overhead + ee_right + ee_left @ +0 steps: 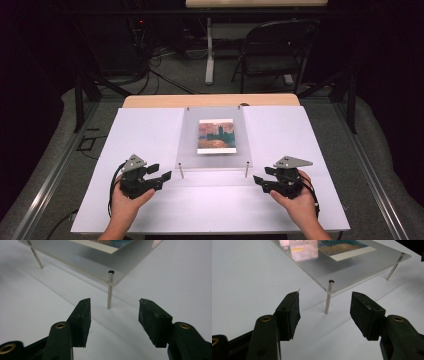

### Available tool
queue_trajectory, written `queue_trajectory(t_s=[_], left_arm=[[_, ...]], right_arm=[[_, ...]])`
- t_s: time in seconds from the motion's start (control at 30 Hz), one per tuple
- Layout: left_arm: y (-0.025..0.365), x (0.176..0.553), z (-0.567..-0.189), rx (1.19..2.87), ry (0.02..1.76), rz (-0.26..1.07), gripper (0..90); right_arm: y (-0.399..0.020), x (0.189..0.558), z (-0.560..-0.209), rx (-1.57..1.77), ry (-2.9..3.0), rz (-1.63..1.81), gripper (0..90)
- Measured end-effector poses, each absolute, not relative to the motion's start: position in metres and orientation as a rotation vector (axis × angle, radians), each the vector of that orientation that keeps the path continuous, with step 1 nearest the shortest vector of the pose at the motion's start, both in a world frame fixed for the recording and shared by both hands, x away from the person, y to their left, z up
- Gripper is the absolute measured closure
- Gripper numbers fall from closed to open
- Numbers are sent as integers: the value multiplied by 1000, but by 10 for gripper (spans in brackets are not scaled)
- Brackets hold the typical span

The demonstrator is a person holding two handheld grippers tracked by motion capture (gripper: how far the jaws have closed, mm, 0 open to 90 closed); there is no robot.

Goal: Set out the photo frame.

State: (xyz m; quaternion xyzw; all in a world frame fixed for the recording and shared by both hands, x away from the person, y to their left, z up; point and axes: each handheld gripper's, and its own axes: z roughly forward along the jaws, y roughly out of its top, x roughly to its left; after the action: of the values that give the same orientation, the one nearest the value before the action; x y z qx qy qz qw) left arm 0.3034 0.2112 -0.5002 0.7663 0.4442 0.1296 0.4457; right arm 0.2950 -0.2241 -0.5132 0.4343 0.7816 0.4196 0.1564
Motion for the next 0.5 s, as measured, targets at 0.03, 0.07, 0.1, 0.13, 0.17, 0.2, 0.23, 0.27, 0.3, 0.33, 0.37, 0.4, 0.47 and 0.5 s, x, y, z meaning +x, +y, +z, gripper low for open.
queue_trajectory(t_s=[0.03, 0.07, 0.1, 0.13, 0.17, 0.2, 0.23, 0.27, 0.3, 0.33, 0.37, 0.4, 0.47, 0.5], left_arm=[[211, 306, -498, 1899, 1095, 326, 407], [210, 308, -496, 1896, 1095, 332, 407], [210, 312, -493, 1892, 1091, 340, 408], [209, 316, -491, 1885, 1092, 342, 408], [208, 320, -489, 1879, 1094, 343, 407], [207, 325, -487, 1872, 1094, 334, 416], [206, 329, -486, 1864, 1098, 341, 426], [206, 332, -485, 1862, 1096, 348, 428], [205, 338, -483, 1865, 1101, 356, 432], [204, 342, -481, 1865, 1100, 359, 432], [202, 347, -480, 1857, 1101, 363, 432], [201, 352, -478, 1852, 1101, 368, 431], [199, 362, -477, 1846, 1114, 361, 422], [198, 367, -476, 1843, 1125, 357, 411]], right_arm=[[-225, 297, -510, 1245, 2236, 1199, 416], [-225, 300, -508, 1251, 2232, 1202, 409], [-226, 302, -506, 1249, 2227, 1204, 401], [-226, 305, -502, 1250, 2221, 1210, 395], [-227, 309, -499, 1253, 2218, 1216, 391], [-227, 313, -496, 1257, 2217, 1217, 389], [-227, 319, -493, 1261, 2216, 1215, 389], [-227, 323, -491, 1264, 2212, 1218, 389], [-227, 327, -490, 1263, 2213, 1210, 389], [-227, 335, -487, 1259, 2210, 1203, 389], [-227, 339, -485, 1263, 2208, 1202, 389], [-226, 347, -484, 1264, 2205, 1202, 389], [-224, 360, -481, 1273, 2205, 1208, 390], [-223, 366, -481, 1274, 2203, 1211, 390]])
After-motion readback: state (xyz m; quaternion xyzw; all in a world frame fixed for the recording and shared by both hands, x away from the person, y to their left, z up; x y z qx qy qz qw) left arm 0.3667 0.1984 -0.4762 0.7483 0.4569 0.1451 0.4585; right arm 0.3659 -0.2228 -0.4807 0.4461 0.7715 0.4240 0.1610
